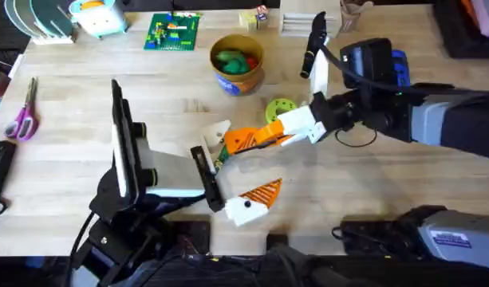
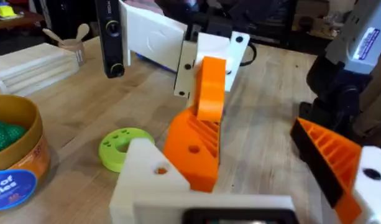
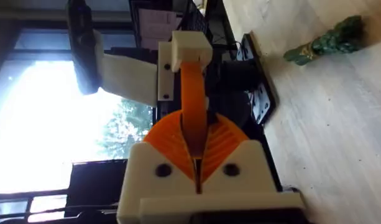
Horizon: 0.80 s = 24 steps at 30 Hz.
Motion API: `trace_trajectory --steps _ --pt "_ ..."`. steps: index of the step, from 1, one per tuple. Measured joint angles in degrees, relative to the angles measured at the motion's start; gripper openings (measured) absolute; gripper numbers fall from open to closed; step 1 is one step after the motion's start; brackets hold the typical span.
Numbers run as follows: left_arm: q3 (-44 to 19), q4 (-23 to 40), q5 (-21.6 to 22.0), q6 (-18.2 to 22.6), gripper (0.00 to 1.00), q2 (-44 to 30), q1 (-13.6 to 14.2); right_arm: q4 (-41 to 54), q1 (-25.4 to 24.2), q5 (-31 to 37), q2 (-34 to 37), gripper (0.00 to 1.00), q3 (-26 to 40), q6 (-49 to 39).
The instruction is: Pick up the gripper from the table and insert it into the empty holder that is missing its gripper. Then pick up a screw, insert it into the mounting hole, and use the screwdriver to tighten it. Finally, clean up the table by picking up the vegetable and placing it into the bucket.
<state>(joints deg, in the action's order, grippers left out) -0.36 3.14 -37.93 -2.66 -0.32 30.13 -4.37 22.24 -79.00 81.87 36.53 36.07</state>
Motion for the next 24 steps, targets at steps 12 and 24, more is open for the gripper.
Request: trace_trajectory --steps 12,24 --pt "0.00 0.04 1.59 -0.48 0.992 0.00 -0.05 -9.77 0.67 1.21 2.88 0.009 0.00 8.94" --pt "0.00 0.11 1.25 -1.86 0.992 -0.48 -0.07 -21.89 5.30 1.59 8.79 0.008 0.68 21.56"
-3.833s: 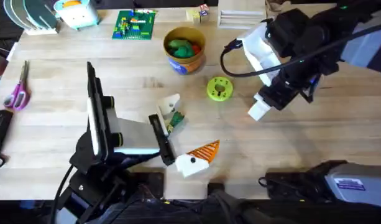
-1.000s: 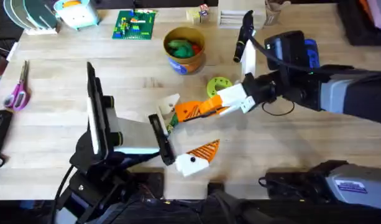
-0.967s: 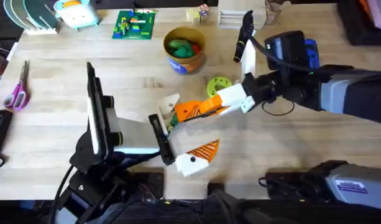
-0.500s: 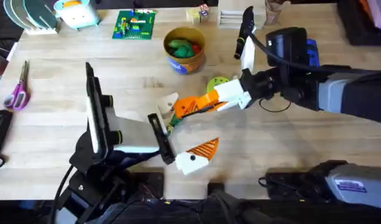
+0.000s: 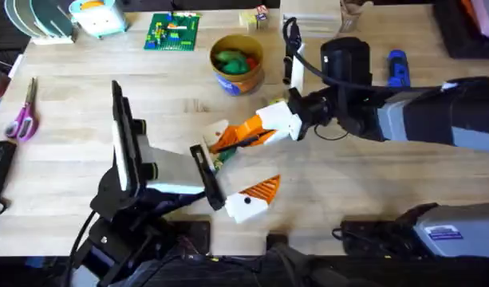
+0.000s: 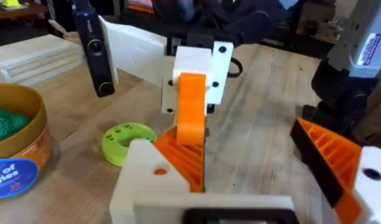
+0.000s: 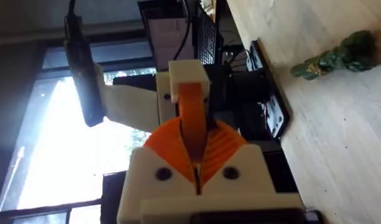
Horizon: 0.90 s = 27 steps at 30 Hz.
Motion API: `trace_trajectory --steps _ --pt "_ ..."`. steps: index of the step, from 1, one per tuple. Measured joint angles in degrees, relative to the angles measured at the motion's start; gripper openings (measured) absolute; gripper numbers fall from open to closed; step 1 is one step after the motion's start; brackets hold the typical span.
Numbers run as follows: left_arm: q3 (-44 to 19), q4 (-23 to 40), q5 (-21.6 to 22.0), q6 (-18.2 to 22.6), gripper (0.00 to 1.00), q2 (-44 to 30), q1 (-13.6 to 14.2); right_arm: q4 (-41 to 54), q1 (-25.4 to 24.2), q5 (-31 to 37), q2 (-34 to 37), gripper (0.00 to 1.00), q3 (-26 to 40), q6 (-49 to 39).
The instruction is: Pick up the gripper from the table and insert it into the empty holder that is missing its gripper. Then pick up a screw, insert it into the mounting hole, and use the screwdriver to tighten it. Finally, clean up the table by picking up the vegetable and placing it into the bucket.
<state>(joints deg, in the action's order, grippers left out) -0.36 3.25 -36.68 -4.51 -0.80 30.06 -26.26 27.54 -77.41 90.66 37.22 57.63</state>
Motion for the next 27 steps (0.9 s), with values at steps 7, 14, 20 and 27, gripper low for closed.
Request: trace_trajectory --steps 7,14,20,27 --pt "0.00 -0.02 1.95 -0.31 0.992 0.00 -0.45 -4.93 1.16 4.76 0.10 0.008 0.26 4.57" --pt "0.00 -0.02 4.53 -0.50 0.993 0.00 -0.96 -7.48 2.43 9.38 0.10 0.008 0.26 6.49" --pt "0.00 -0.02 5.01 -0.86 0.993 0.00 -0.96 -7.82 2.71 12.05 0.10 0.008 0.49 6.55" --pt "0.00 0.00 5.48 -1.48 0.992 -0.02 -0.96 -8.08 3.15 14.07 0.10 0.008 0.54 6.68"
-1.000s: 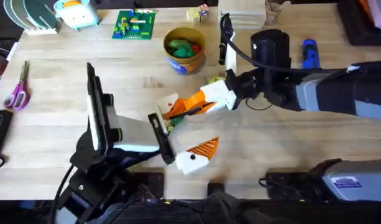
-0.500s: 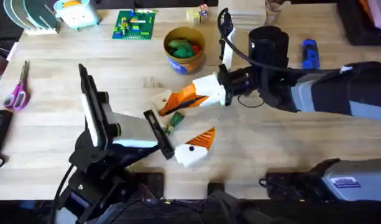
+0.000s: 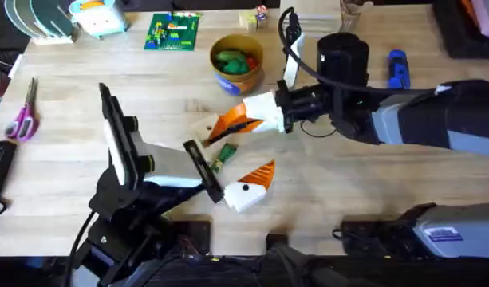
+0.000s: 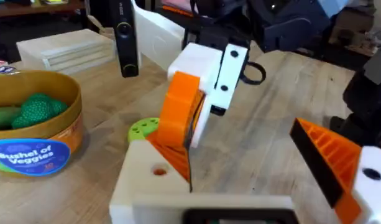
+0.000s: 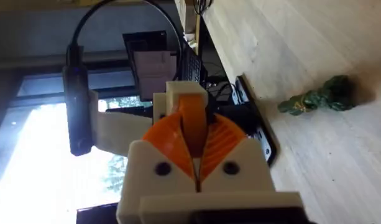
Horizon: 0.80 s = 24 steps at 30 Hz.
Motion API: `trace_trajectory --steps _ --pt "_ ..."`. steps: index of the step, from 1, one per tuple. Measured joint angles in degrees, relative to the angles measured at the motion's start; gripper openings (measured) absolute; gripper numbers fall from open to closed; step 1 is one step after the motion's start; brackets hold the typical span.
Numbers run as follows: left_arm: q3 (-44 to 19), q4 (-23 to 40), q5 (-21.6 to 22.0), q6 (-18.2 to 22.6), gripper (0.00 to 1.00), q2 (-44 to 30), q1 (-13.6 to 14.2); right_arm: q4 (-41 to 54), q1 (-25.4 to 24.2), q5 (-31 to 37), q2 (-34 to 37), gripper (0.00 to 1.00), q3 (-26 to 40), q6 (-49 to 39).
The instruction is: Pick up the gripper from the table and insert it into the empty holder that is missing its gripper. Then pick up a screw, insert it into the mounting hole, and use the screwdriver to tighten it. Finally, clean up the table by picking up the vegetable and placing it into the bucket.
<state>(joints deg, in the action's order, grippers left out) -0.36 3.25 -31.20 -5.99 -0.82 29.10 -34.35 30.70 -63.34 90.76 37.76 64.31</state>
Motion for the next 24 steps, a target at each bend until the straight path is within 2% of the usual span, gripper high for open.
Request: trace_trajectory --steps 21,24 --pt "0.00 0.02 2.19 -0.53 0.992 0.00 -0.22 -0.44 1.55 3.87 -0.02 0.008 0.38 -0.15" --pt "0.00 0.00 2.13 -0.53 0.993 0.00 -0.22 -0.43 1.50 3.70 -0.02 0.059 0.39 -0.49"
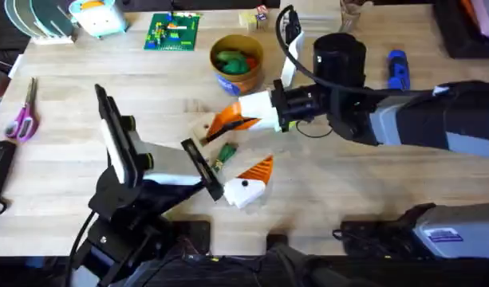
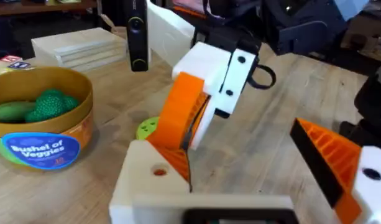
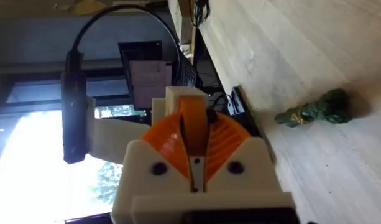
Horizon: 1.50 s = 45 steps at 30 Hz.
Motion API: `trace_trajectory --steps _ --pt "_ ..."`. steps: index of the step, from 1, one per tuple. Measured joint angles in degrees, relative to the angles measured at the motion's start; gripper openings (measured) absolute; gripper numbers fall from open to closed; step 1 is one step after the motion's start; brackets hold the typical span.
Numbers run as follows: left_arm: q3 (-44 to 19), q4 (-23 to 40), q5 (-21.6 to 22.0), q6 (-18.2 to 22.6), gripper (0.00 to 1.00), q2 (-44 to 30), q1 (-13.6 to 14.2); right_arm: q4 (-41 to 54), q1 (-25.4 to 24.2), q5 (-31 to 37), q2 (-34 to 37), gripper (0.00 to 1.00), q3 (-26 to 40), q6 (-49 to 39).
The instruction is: Pick up the gripper from the table and insert it into the empty holder that is missing its gripper. Then pick up a screw, insert it into the mounting hole, and use the screwdriver to tighten it. Finally, clean up the table by picking up the vegetable and placing it into the bucket.
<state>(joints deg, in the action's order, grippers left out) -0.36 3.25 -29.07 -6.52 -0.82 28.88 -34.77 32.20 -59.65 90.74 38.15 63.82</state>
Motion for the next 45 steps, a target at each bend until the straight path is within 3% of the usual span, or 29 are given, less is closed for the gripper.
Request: trace_trajectory --steps 12,23,45 --pt "0.00 -0.02 -1.06 0.28 0.993 0.02 0.00 0.41 -0.89 -2.97 0.02 0.196 0.00 -3.54" --pt "0.00 -0.09 -2.59 1.14 0.993 0.02 0.33 1.00 -0.76 -3.18 0.42 0.411 0.00 -4.34" --pt "0.00 -0.13 -7.12 2.25 0.993 0.02 1.09 1.30 -3.49 -4.97 0.79 0.476 -0.02 -4.74"
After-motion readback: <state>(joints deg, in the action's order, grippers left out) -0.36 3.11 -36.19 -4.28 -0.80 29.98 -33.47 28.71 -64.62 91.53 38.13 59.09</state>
